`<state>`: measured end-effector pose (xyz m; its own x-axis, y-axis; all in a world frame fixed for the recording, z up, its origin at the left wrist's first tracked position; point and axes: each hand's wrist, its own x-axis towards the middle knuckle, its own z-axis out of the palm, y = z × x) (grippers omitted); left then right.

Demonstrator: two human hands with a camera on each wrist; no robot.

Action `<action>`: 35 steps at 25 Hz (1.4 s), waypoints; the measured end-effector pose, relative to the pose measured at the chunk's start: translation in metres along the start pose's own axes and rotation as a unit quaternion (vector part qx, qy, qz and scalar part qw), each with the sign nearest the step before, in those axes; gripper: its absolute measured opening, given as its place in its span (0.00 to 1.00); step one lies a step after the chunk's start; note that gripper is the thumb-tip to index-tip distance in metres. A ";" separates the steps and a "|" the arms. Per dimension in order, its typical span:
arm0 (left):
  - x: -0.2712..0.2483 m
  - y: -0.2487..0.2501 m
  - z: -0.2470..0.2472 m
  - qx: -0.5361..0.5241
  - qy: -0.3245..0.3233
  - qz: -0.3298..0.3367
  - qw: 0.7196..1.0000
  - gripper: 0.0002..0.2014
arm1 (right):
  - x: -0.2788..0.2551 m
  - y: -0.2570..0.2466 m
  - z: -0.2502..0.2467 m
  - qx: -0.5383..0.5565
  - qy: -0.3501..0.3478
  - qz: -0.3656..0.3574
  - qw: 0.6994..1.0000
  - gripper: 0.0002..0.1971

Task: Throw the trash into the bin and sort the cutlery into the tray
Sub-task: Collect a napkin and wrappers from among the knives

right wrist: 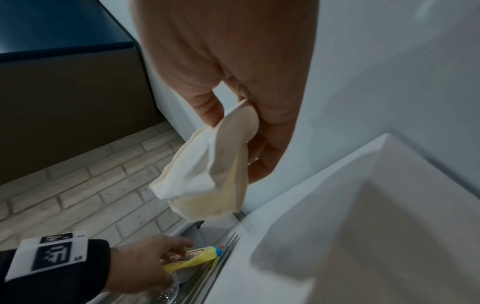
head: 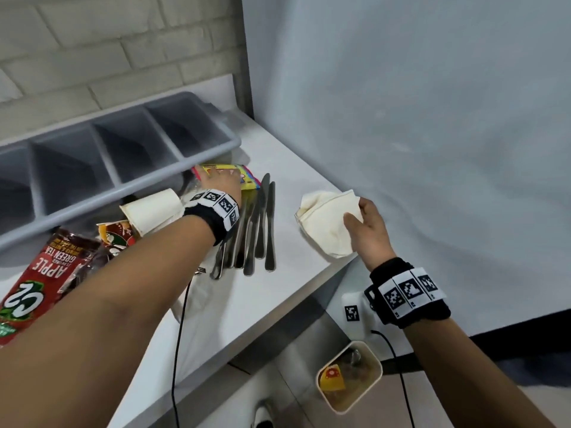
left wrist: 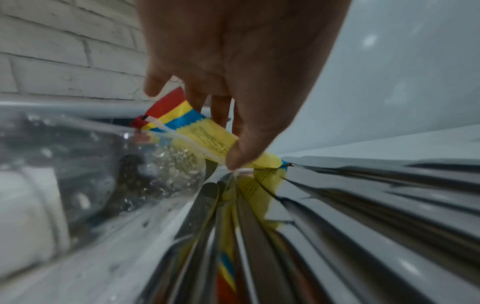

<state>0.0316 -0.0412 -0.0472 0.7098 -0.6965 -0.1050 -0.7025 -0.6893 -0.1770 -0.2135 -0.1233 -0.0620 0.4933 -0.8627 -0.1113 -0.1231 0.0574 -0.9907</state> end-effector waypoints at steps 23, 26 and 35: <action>-0.230 0.211 0.178 -0.460 -0.188 0.107 0.861 0.23 | -0.154 0.266 -0.123 -0.031 0.266 0.245 0.932 0.21; -0.226 0.237 0.256 -0.392 -0.262 0.116 0.874 0.24 | -0.161 0.350 -0.120 -0.039 0.278 0.330 0.901 0.21; -0.195 0.323 0.477 -0.265 -0.396 0.132 0.869 0.25 | -0.120 0.583 -0.104 -0.018 0.283 0.399 0.872 0.21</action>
<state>-0.3091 -0.0328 -0.5505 0.1857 -0.6326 -0.7519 -0.6220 -0.6680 0.4085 -0.4336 -0.0386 -0.6184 -0.2640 -0.6662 -0.6974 -0.2654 0.7454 -0.6115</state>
